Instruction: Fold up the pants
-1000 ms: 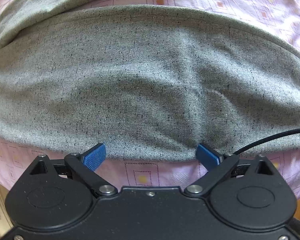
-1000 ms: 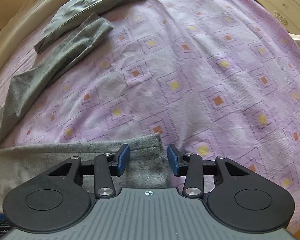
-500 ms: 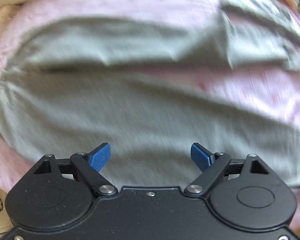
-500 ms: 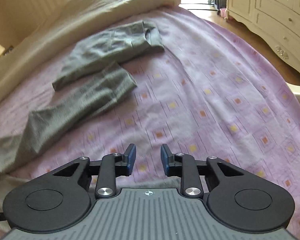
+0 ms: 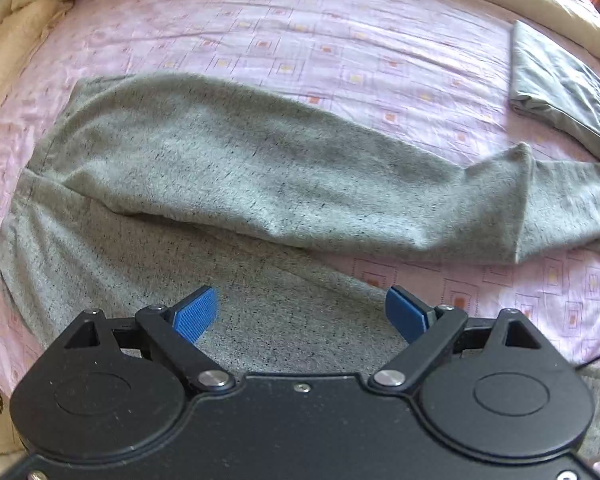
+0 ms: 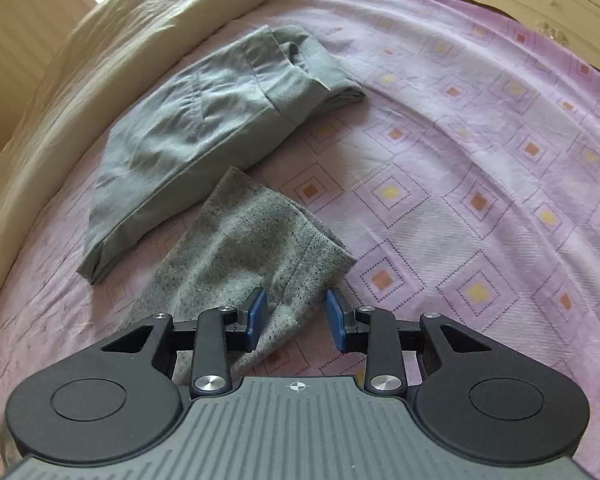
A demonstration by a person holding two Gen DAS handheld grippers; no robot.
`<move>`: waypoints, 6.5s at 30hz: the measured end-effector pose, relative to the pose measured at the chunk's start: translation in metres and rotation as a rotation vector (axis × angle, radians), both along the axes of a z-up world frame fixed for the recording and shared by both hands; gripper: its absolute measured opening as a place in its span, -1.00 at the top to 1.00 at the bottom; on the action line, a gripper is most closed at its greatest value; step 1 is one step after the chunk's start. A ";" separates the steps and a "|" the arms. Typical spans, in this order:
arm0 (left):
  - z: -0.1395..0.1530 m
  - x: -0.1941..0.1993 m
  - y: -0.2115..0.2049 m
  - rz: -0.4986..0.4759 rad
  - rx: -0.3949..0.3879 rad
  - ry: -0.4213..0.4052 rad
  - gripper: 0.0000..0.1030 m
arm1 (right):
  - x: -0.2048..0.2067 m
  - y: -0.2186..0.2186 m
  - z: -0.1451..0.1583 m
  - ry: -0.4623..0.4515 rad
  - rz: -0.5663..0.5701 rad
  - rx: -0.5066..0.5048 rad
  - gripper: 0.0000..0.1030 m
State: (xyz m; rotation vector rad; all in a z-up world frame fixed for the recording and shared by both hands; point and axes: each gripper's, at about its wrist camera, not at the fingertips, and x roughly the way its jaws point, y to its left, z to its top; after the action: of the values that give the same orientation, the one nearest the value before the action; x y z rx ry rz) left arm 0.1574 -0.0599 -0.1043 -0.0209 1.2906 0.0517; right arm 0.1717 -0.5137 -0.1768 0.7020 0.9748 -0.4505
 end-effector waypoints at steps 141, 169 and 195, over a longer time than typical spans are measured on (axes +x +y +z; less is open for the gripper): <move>-0.050 0.155 0.077 -0.133 -0.214 0.143 -0.49 | -0.227 0.199 0.064 -0.128 -0.399 0.061 0.92; 0.044 0.001 0.136 -0.085 -0.112 -0.113 0.89 | -0.236 0.156 0.104 -0.197 -0.067 0.017 0.92; -0.084 0.011 0.108 0.052 0.135 0.158 0.87 | -0.244 0.071 -0.015 0.029 -0.028 0.051 0.38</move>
State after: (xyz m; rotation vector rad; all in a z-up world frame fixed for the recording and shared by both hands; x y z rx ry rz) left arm 0.1679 0.0484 -0.1887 0.0665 1.4422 0.1878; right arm -0.0718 -0.4430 -0.1920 0.7579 1.0075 -0.4622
